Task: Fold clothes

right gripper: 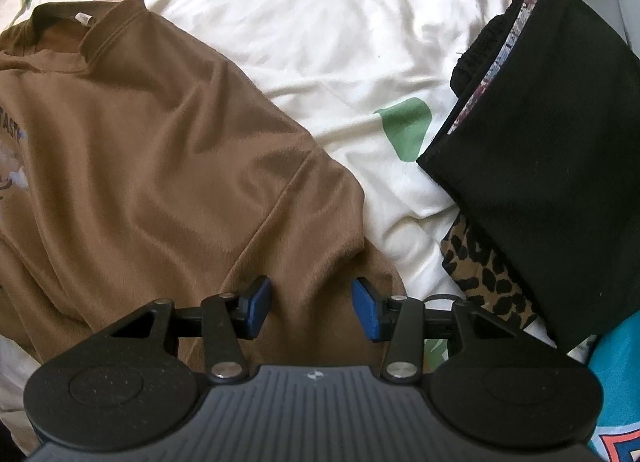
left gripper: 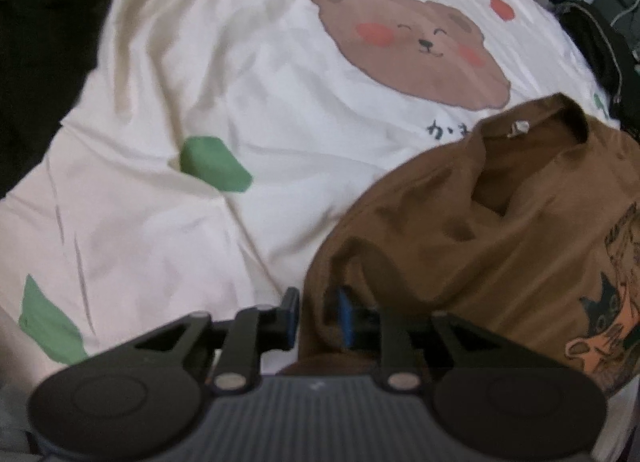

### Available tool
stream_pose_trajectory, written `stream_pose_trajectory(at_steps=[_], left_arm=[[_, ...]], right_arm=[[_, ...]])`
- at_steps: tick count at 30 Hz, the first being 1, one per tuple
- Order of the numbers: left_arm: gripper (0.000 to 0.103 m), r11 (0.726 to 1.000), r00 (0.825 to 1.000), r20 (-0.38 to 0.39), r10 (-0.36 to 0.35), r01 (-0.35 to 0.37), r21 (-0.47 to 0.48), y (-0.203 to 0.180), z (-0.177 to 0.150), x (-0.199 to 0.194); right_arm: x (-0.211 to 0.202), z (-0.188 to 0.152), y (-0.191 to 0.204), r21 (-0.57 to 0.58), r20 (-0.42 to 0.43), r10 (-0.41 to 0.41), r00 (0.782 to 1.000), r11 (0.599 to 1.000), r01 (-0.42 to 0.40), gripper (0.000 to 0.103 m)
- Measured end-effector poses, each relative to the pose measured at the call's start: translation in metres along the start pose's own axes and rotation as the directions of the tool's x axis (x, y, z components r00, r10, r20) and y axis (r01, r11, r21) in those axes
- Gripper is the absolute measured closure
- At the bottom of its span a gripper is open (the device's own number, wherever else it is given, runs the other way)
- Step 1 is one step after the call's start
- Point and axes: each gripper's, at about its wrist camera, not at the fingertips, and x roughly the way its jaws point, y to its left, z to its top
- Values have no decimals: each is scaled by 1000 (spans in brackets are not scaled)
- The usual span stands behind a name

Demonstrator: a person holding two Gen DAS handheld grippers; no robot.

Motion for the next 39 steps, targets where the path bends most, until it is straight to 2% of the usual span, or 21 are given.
stream_pose_trajectory(at_steps=[4, 8, 10, 14, 18, 23, 28, 34, 39], left_arm=[[72, 1000, 1000, -28, -13, 12, -21, -3, -4, 9], [72, 1000, 1000, -9, 13, -13, 18, -10, -7, 9], [76, 999, 1000, -6, 22, -22, 27, -10, -8, 7], [76, 993, 997, 4, 83, -83, 84, -16, -9, -2], [77, 978, 992, 43, 118, -124, 167, -29, -10, -10], [86, 982, 995, 40, 94, -100, 160, -32, -12, -12], [87, 988, 997, -1, 81, -80, 134, -26, -5, -2], [86, 996, 998, -37, 58, -55, 75, -18, -1, 2], [96, 992, 997, -38, 74, -69, 107, -19, 1, -1]], right_arm=[[0, 0, 0, -1, 1, 0, 1000, 1000, 0, 50], [-4, 1, -2, 6, 27, 4, 1000, 1000, -4, 50], [-7, 2, -6, 15, 49, 12, 999, 1000, -13, 50], [-12, 3, -12, 24, 81, 8, 997, 1000, -10, 50], [-10, 2, -14, 27, 72, 1, 997, 1000, -3, 50], [-8, -1, -12, 5, 65, 0, 998, 1000, 0, 50], [-7, -2, -12, 2, 66, 3, 998, 1000, -3, 50], [-13, 0, -18, 33, 122, 18, 992, 999, -23, 50], [-19, 2, -20, 20, 180, 47, 983, 998, -51, 50]])
